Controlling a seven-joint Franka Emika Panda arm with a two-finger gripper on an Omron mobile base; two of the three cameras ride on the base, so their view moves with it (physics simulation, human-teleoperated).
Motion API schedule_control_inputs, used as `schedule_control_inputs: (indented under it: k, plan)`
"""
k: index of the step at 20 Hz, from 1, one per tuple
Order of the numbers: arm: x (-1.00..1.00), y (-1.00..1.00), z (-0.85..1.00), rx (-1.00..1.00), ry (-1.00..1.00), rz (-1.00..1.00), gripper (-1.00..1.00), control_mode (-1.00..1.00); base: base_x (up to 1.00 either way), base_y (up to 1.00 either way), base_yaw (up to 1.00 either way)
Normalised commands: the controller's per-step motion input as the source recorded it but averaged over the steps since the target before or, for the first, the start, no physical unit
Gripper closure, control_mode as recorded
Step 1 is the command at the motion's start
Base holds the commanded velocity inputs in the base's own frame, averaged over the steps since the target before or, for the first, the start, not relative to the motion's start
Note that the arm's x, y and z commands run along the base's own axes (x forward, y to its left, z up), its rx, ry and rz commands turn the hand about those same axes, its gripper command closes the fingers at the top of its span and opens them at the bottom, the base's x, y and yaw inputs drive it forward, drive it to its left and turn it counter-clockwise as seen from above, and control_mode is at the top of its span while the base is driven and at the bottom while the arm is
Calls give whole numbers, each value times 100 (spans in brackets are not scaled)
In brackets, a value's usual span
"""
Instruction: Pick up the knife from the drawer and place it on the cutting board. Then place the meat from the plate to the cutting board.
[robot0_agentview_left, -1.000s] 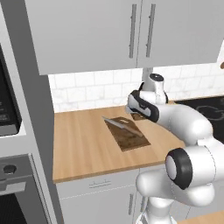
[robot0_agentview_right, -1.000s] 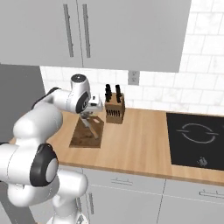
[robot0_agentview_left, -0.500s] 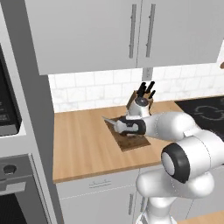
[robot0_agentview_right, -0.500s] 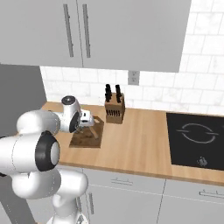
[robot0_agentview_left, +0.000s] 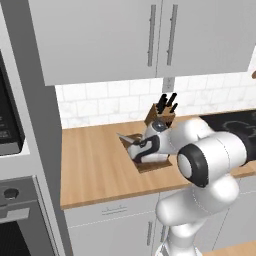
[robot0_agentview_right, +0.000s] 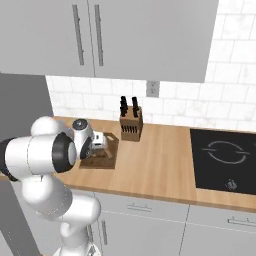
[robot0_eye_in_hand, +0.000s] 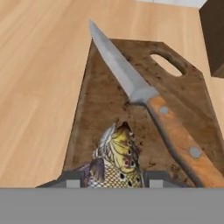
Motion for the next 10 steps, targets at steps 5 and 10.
schedule_control_inputs:
  k: [5, 10]
  plan:
    - [74, 0, -1, 1, -2, 2, -100, -100, 0, 0, 0]
    - [45, 0, -12, 0, -6, 3, -100, -100, 0, 0, 0]
